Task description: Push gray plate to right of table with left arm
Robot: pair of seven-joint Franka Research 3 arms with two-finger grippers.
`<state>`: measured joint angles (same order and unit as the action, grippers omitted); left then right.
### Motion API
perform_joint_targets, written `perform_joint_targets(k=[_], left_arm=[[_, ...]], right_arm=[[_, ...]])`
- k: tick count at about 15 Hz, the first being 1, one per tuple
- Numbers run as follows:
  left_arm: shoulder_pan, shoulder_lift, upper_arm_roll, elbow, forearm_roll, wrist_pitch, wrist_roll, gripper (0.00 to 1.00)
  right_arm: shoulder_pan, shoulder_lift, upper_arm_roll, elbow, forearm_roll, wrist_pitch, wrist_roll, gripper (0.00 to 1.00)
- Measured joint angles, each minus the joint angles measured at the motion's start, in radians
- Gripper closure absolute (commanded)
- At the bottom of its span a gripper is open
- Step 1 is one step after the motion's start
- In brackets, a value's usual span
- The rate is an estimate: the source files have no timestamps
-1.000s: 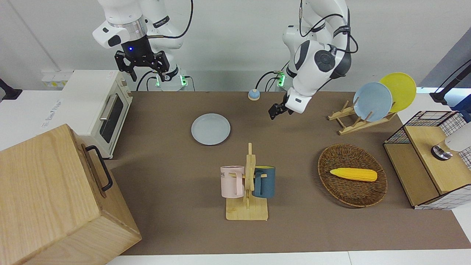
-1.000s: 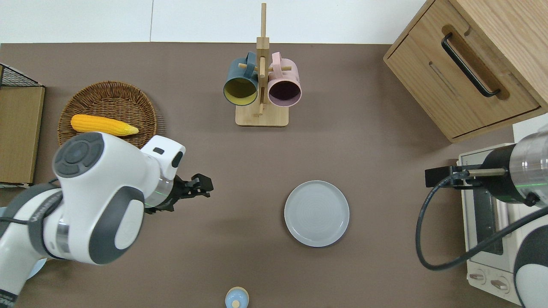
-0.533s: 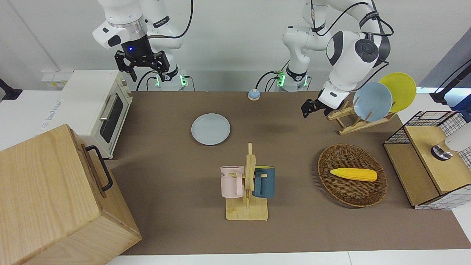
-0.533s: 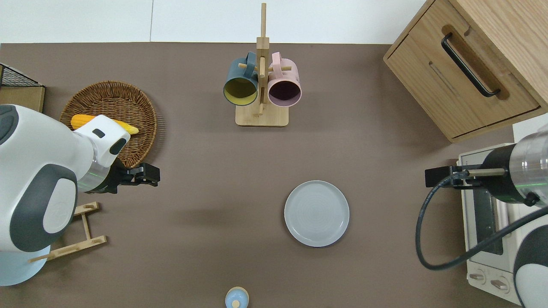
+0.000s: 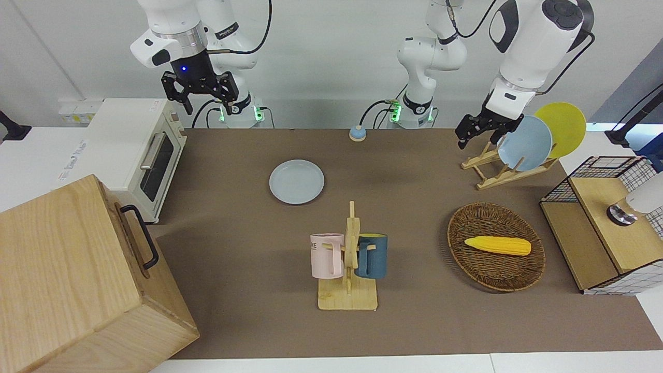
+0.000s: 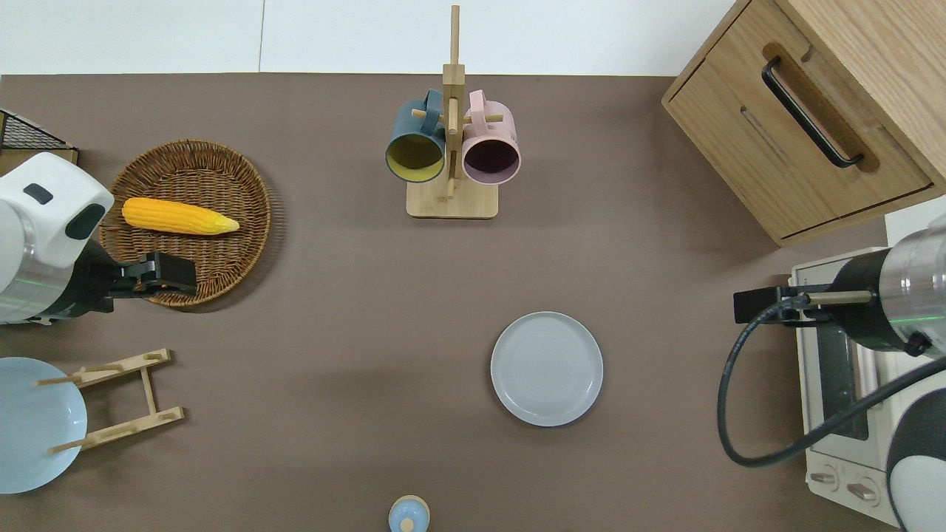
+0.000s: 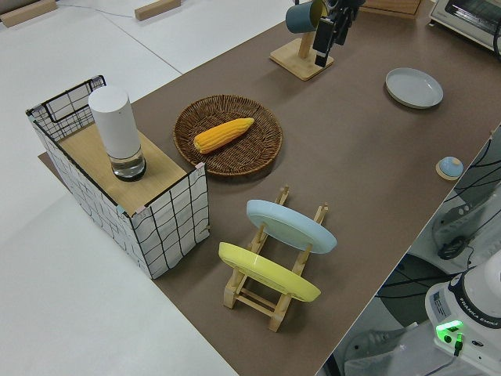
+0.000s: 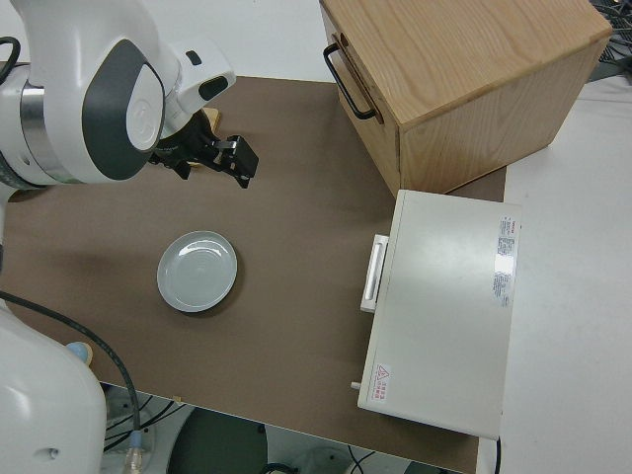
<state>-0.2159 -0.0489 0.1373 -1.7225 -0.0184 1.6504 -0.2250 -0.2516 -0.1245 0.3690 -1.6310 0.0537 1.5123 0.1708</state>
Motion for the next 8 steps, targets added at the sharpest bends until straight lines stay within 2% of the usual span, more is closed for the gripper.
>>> perform_joint_targets(k=[8], left_arm=[[0.002, 0.000, 0.002, 0.010, 0.000, 0.000, 0.000, 0.01]], right_arm=[[0.000, 0.000, 0.000, 0.000, 0.000, 0.000, 0.000, 0.005]])
